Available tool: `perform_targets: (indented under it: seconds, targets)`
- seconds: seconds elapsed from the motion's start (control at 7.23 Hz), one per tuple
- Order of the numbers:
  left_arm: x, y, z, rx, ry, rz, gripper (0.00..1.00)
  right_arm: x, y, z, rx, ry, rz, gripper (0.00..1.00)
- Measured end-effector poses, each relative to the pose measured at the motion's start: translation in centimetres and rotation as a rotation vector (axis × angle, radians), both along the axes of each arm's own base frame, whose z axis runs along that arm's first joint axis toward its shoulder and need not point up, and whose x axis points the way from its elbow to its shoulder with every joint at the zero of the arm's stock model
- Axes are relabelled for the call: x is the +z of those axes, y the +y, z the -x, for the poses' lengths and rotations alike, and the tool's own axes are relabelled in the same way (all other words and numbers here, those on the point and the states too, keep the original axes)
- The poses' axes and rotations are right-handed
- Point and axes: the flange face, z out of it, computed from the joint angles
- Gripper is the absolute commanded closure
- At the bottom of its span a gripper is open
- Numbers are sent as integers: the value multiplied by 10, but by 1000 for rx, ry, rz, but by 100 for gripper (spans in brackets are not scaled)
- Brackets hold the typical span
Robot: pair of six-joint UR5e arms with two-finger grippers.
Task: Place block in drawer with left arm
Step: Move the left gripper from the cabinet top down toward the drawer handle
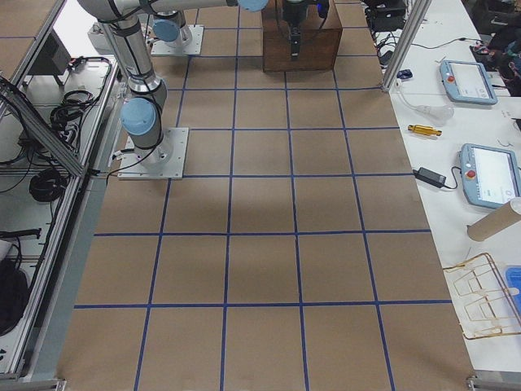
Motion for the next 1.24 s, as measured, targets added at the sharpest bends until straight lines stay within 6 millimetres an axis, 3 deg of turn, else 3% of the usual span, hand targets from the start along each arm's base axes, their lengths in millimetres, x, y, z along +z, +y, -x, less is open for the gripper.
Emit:
perform_targets:
  seconds: [0.55,0.69,0.97,1.24]
  targets:
    - [2,1,-2,4,8,3,0,0,0,0,0,0,1,0]
    - [4,0,-10,16,14,5,0,0,0,0,0,0,0,0]
    - [5,-5,-50,82,81,1,1,0,0,0,0,0,1,0]
    - [-3,-8,-118,89,142,-10,1,0,0,0,0,0,1,0]
